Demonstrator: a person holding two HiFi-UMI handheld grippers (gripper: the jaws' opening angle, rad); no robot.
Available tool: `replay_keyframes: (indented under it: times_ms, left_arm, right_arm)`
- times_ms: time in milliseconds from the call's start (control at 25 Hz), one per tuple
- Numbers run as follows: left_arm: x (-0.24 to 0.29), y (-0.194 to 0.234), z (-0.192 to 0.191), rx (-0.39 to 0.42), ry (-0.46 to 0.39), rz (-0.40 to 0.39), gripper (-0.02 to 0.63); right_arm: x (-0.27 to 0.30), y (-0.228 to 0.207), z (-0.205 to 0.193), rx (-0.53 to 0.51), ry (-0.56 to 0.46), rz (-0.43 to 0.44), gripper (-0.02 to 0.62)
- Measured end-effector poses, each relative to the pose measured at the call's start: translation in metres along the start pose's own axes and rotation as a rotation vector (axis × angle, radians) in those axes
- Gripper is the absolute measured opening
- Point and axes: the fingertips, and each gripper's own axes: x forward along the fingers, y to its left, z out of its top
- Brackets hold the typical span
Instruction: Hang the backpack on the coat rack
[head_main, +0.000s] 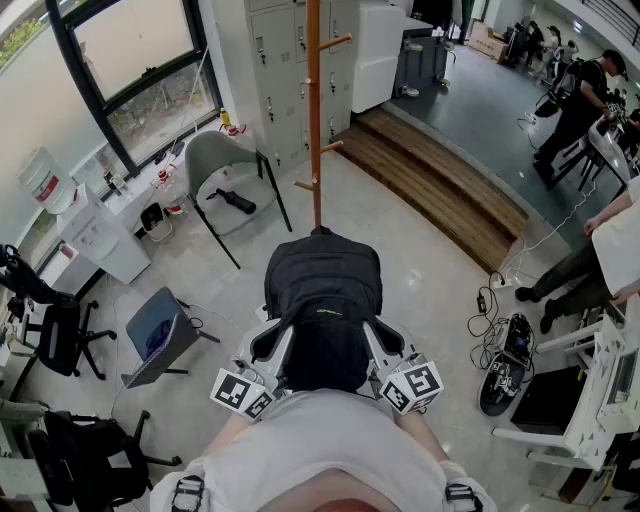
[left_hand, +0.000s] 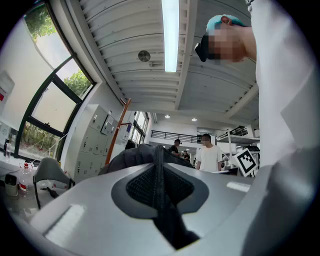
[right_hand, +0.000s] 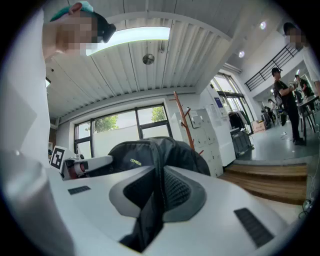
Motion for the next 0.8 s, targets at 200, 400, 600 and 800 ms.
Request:
replay_keyframes:
  times_ms: [200,400,600,800]
  left_arm:
    - [-0.003,0.001,0.0,-0.002,0.002,0.001,0.052]
    - [-0.007,0.002,0.001,-0.005,-0.001,-0.006,0.052]
    - [-0.011,0.005,0.002,-0.01,0.001,-0.009,0.053]
    - [-0.016,0.015,0.003,-0.015,0.0,-0.016,0.053]
  right_arm:
    - [-0.001,0.002,-0.004,0.003,0.001,-0.003,0.054]
    - [-0.001,0.006,-0.004,0.002,0.0,-0.011,0.055]
    - [0.0,0.013,-0.006,0.013,0.002,-0.001,0.055]
    - [0.008,0.021,-0.008,0.014,0.004,-0.003,0.054]
